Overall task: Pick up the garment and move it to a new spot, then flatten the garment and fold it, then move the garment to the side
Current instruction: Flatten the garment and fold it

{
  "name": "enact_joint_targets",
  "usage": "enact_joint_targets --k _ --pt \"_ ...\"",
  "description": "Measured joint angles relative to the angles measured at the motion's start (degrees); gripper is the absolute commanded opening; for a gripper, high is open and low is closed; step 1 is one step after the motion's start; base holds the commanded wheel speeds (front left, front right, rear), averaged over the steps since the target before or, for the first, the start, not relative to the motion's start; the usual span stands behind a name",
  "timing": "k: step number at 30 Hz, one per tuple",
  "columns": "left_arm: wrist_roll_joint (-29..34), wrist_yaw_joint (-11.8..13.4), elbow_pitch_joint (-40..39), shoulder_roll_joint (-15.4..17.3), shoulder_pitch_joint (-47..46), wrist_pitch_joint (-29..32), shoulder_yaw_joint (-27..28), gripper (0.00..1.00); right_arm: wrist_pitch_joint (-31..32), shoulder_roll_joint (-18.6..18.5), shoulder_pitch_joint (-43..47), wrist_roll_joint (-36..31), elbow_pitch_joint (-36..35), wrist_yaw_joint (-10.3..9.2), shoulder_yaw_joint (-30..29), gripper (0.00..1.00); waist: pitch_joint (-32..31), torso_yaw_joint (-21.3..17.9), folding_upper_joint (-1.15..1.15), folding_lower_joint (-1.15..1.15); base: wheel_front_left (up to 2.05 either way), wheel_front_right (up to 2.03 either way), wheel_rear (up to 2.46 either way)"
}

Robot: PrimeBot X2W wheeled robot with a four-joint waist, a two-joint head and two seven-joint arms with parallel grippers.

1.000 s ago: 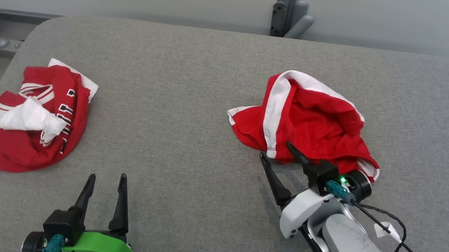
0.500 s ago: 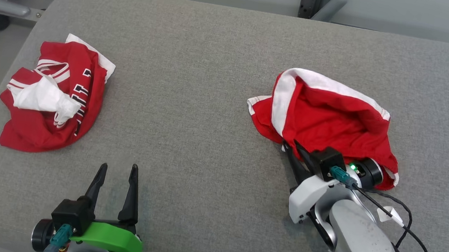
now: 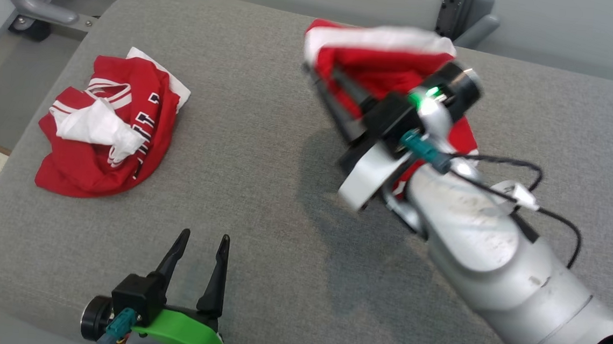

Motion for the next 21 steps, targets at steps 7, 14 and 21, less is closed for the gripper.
enact_joint_targets --k 7,14,21 --pt "-0.21 0.10 0.68 0.08 2.29 0.00 1.26 1.00 0.00 -5.76 1.35 16.79 -0.64 0.07 30.06 0.00 -1.58 1.43 0.00 0.00 0.00 0.00 0.00" --pt "0.02 -0.02 0.49 0.04 1.50 0.00 1.13 1.00 0.01 -14.51 4.46 24.28 4.46 0.07 35.45 0.00 -1.55 -1.06 0.00 0.00 0.00 0.00 0.00" --pt "0.86 -0.48 0.26 0.04 -0.69 0.00 1.30 1.00 0.00 -20.78 5.63 28.18 10.47 0.07 29.20 0.00 -0.54 -6.49 0.00 0.00 0.00 0.00 0.00"
